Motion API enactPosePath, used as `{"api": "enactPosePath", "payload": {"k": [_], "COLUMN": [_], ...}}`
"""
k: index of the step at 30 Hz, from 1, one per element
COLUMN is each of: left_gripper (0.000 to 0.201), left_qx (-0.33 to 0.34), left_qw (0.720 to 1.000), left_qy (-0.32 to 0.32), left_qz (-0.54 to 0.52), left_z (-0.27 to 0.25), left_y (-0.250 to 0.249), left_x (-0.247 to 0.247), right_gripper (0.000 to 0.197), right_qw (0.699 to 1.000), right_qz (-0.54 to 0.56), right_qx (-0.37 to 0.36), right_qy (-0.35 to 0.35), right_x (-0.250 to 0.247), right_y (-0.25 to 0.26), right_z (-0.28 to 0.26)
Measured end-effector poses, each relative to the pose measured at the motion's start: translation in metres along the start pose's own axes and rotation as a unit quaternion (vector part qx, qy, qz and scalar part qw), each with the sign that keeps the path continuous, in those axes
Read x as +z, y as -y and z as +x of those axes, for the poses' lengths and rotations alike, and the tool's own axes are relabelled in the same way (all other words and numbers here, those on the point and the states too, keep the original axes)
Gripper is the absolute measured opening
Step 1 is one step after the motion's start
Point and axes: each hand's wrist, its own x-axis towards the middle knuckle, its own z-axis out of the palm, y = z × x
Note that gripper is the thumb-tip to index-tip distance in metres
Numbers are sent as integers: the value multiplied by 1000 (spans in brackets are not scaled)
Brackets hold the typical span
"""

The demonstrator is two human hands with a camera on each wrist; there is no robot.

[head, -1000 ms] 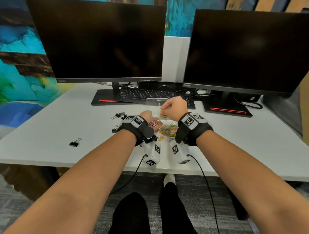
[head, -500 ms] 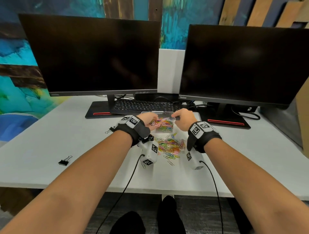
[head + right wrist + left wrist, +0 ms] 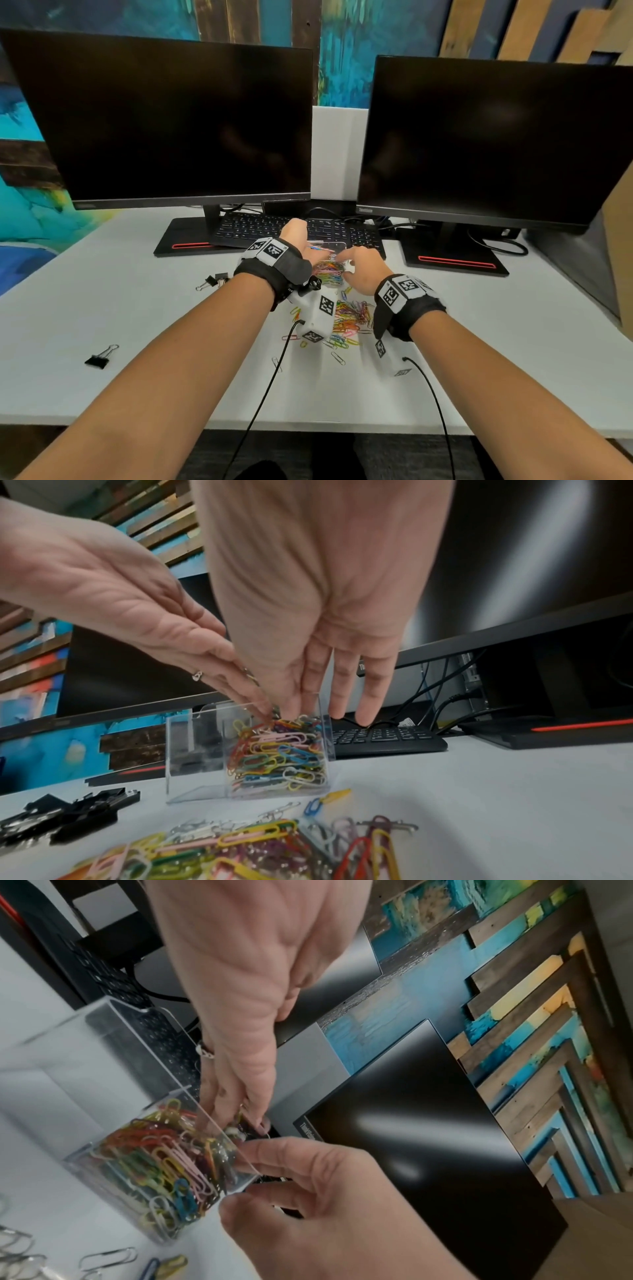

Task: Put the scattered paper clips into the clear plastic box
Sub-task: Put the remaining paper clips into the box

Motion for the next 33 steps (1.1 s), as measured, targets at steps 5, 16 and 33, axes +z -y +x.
{"api": "enactPosePath", "payload": {"k": [5, 16, 33], "left_gripper": [47, 53, 35], "left_qx": [12, 15, 192], "left_qw": [999, 995, 441], "left_qy": [-11, 4, -4], "left_qz": [37, 97, 876], "left_z": [8, 6, 10], "left_y": [0, -14, 10], "left_x": [0, -6, -19], "right_gripper": [39, 37, 35], "right_qw": [1000, 987, 966], "right_qz": [-3, -163, -257], "right_qx": [-5, -8, -36], "right_qy": [1, 5, -11], "right_x": [-7, -6, -2], "right_y": [5, 18, 21], "right_z": [-3, -1, 8]}}
